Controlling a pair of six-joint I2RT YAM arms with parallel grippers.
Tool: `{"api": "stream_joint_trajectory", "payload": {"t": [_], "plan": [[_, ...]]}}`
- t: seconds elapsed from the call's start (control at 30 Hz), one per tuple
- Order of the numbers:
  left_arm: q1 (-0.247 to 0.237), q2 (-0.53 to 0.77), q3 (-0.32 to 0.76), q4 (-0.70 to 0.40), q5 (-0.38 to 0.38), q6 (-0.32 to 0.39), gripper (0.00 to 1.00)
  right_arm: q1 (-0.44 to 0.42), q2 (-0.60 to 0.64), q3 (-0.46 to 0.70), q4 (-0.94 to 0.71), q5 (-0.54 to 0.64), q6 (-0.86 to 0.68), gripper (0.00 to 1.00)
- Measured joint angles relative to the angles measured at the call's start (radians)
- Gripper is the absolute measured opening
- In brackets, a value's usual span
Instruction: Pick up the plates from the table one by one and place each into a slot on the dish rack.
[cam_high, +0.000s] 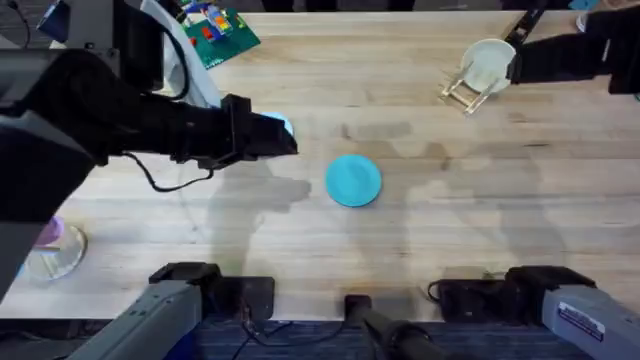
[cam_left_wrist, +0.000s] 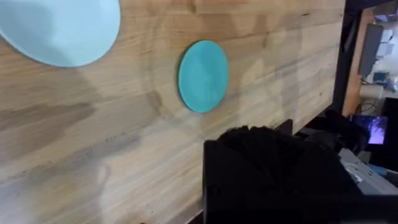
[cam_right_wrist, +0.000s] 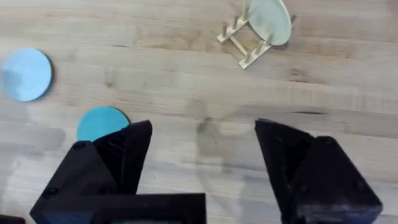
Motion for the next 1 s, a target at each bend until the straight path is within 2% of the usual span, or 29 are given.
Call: {"api": "stream_joint_trajectory", "payload": {"t": [0.2, 0.5, 0.8, 1.0], "plan": [[0.000, 0.062, 0.000, 0.034, 0.030, 0.000, 0.041, 0.000, 0.000, 0.000, 0.000, 0.000, 0.000, 0.993], [-0.007, 0.132, 0.000, 0.059, 0.036, 0.015, 0.040, 0.000, 0.000, 0.000, 0.000, 0.000, 0.000, 0.993], [-0.120, 0.189, -0.001, 0.155, 0.037, 0.006, 0.042, 0.000, 0.000, 0.000, 0.000, 0.000, 0.000, 0.993], [-0.147, 0.215, -0.010, 0.187, 0.039, -0.015, 0.042, 0.000, 0.000, 0.000, 0.000, 0.000, 0.000, 0.994]]}}
